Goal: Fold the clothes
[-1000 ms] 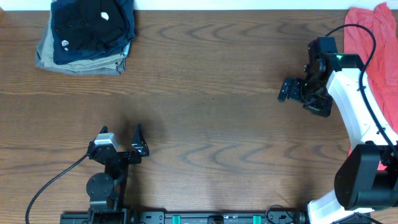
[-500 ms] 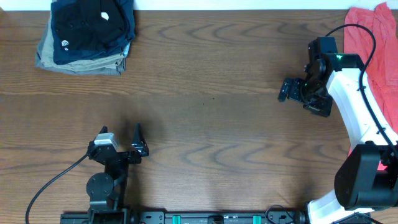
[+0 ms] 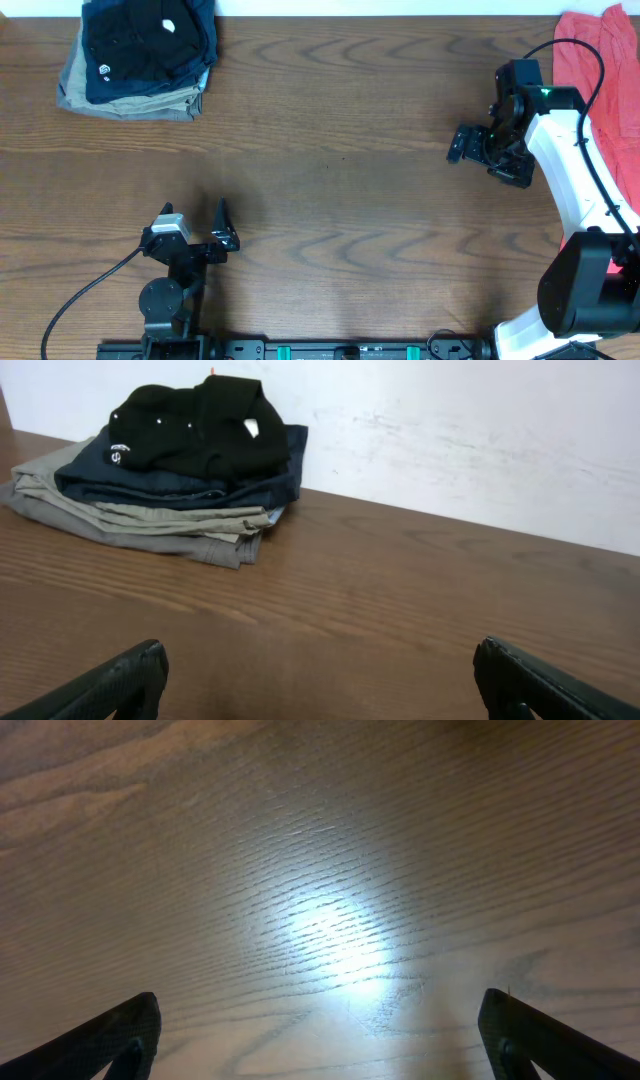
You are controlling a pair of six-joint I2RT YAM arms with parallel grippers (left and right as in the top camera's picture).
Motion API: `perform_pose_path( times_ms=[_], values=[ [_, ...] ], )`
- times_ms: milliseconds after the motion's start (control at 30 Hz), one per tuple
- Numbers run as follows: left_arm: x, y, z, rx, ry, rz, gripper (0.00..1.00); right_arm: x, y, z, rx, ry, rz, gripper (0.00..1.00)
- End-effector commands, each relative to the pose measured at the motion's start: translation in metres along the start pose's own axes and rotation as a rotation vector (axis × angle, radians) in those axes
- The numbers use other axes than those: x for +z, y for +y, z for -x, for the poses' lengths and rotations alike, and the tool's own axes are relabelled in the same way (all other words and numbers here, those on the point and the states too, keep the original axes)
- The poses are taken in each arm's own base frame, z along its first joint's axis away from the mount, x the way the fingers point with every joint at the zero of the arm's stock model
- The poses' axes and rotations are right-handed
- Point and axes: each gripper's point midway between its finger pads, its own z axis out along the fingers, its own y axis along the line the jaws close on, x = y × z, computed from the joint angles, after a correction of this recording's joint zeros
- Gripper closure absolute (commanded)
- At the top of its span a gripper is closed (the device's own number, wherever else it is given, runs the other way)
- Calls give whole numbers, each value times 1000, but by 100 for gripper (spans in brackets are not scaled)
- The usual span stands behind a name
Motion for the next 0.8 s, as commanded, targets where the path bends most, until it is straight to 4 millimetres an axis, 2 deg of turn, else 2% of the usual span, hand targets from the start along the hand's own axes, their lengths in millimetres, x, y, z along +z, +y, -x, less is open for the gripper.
perform_pose_path(
  times_ms=[0, 133, 267, 467, 667, 767],
  values=[
    [0, 2, -15, 5, 48, 3, 2, -4, 0, 2, -10, -14, -1, 1],
    [0, 2, -15, 5, 48, 3, 2, -5, 0, 2, -11, -17, 1, 1],
    [0, 2, -15, 5, 48, 3, 2, -15, 1, 2, -14, -47, 14, 1],
    [0, 2, -15, 5, 48, 3, 2, -54, 4, 0, -25, -160, 64, 1],
    [0, 2, -15, 5, 48, 3, 2, -101, -9, 0, -30, -339, 49, 1],
    [0, 2, -15, 5, 48, 3, 2, -115, -9, -3, -31, -430, 89, 1]
  ],
)
